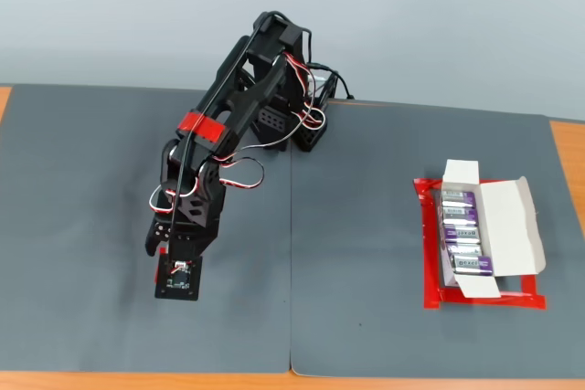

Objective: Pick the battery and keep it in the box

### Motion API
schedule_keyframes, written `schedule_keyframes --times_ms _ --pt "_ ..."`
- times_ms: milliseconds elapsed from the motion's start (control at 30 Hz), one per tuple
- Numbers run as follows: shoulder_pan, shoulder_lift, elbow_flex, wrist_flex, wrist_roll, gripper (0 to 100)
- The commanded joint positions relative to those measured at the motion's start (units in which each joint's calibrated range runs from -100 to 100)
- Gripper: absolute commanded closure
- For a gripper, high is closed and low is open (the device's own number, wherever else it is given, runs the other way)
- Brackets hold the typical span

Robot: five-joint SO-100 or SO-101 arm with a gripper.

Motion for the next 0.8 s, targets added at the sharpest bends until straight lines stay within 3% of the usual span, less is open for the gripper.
schedule_keyframes --times_ms 0,767 --pt "0.4 0.8 -1.7 0.2 0.1 76" --pt "1.1 5.6 -2.4 -0.6 0.1 76"
